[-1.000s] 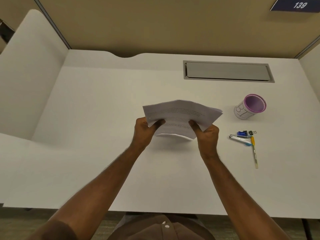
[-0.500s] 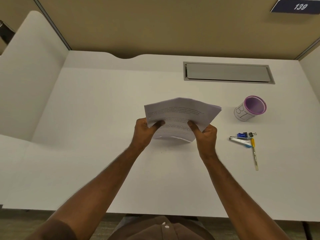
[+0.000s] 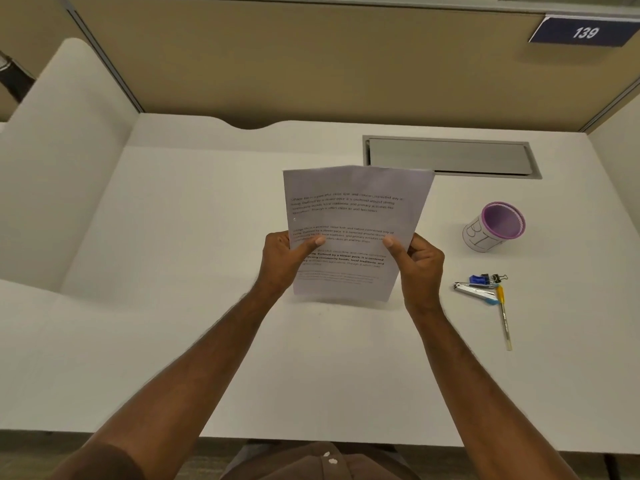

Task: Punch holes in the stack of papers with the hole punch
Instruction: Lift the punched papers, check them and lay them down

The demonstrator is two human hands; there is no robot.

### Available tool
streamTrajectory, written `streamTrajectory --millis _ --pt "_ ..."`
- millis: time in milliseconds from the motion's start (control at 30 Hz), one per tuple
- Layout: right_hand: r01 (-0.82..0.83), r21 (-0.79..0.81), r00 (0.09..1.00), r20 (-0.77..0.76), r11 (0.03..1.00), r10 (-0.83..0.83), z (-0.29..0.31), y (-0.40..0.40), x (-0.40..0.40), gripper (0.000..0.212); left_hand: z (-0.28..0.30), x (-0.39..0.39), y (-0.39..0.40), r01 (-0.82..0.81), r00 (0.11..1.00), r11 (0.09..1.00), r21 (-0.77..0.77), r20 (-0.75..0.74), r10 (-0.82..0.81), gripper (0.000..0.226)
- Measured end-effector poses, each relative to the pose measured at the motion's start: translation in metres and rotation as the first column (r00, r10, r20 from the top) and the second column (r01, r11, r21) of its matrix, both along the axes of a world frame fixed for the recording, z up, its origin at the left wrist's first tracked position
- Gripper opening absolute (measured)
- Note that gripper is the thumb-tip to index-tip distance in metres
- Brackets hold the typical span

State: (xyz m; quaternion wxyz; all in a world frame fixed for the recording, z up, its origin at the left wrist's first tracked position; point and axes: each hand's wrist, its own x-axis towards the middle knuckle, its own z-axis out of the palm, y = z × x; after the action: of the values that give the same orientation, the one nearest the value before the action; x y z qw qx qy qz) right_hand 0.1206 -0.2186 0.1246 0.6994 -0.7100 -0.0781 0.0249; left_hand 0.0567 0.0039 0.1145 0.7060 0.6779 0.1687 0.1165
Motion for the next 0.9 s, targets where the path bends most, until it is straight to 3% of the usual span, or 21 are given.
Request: streamTrajectory --millis 367,533,733,900 --pt "0.011 -0.005 1.0 -0.029 1.0 -0.011 0.013 -0.001 0.008 0.006 0.008 0.01 0.001 -0.003 0.996 0.998 -0.066 -0.086 -0.003 0.02" --pt "0.024 -0.029 0.995 -0.096 0.999 -0.027 0.002 -0.006 0.011 0.025 0.007 0.015 0.002 0.005 0.985 0.994 -0.107 -0.171 -0.023 0.038" --pt "0.02 0.001 0.971 -0.238 1.0 -0.019 -0.008 -0.01 0.012 0.037 0.001 0.017 0.004 0.018 0.967 0.989 -0.145 -0.25 -0.055 0.033" --pt "0.039 0.004 0.944 -0.329 0.999 -0.035 -0.007 -0.009 0.016 0.024 0.0 0.017 0.0 -0.032 0.963 0.989 -0.147 -0.268 -0.008 0.026"
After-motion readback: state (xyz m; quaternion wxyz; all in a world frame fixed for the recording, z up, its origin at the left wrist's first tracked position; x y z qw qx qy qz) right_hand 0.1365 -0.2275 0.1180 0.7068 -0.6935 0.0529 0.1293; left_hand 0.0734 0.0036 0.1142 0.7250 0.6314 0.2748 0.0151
